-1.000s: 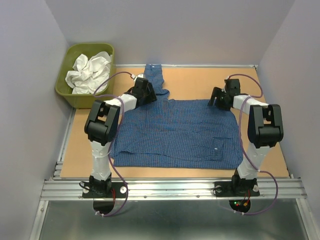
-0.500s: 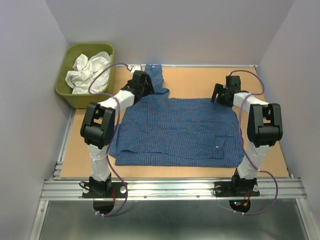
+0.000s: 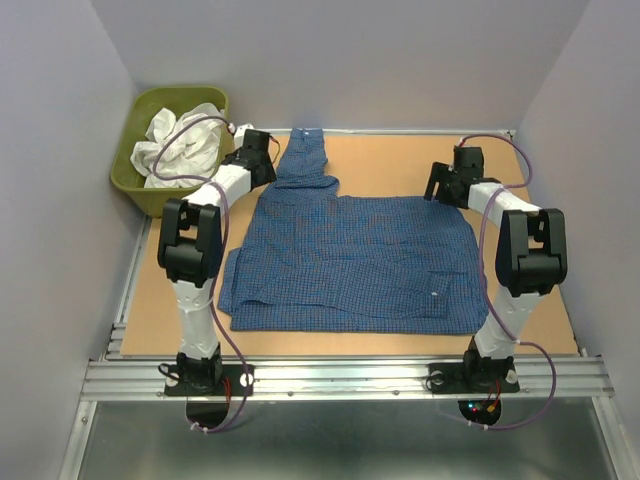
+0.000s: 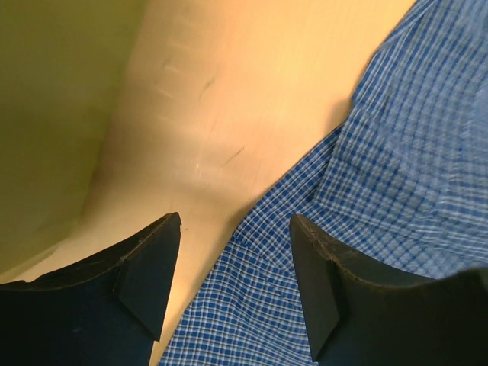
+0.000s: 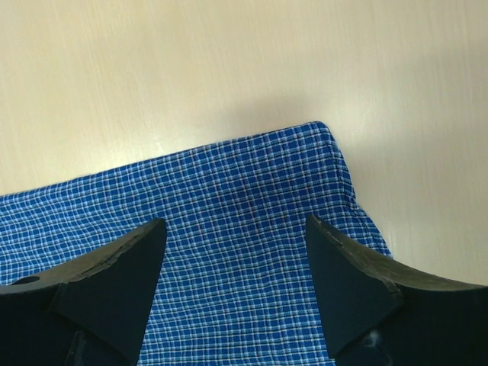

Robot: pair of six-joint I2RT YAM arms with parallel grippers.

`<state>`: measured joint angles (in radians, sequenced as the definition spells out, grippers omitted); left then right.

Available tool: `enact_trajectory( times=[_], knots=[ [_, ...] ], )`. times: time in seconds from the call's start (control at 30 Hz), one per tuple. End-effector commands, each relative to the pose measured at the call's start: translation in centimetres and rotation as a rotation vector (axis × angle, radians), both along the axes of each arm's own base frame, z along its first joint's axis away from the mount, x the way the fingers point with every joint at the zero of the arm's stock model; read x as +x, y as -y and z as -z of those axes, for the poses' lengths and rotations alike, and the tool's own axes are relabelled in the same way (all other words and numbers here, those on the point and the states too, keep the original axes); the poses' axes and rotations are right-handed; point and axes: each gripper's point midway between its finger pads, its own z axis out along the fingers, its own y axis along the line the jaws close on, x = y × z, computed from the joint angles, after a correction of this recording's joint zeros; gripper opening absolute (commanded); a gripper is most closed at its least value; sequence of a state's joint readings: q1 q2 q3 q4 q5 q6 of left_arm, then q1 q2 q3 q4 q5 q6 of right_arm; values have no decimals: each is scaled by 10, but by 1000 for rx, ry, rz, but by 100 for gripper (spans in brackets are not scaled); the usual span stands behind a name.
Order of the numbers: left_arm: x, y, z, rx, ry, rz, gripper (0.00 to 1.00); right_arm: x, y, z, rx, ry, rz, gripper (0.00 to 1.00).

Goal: Fold and stack the long sleeve shirts
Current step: Fold the shirt

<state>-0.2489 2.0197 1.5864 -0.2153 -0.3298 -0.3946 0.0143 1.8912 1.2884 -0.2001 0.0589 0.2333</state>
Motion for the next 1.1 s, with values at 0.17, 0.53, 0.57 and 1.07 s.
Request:
enact_trajectory(
  times=[0.17,0.53,0.57,1.07],
  knots=[
    [6,5,31,81,-96,77,69,12,6,-37,-30,90,4,79],
    [-6,20,70,18,-189,129,61,21,12,-33,-87,84,-14,79],
    [-7,21,71,14,-191,134,61,24,13,-32,-88,84,-14,79],
    [-24,19,88,21,-247,162,25,44,11,-8,-105,51,-59,80]
  ],
)
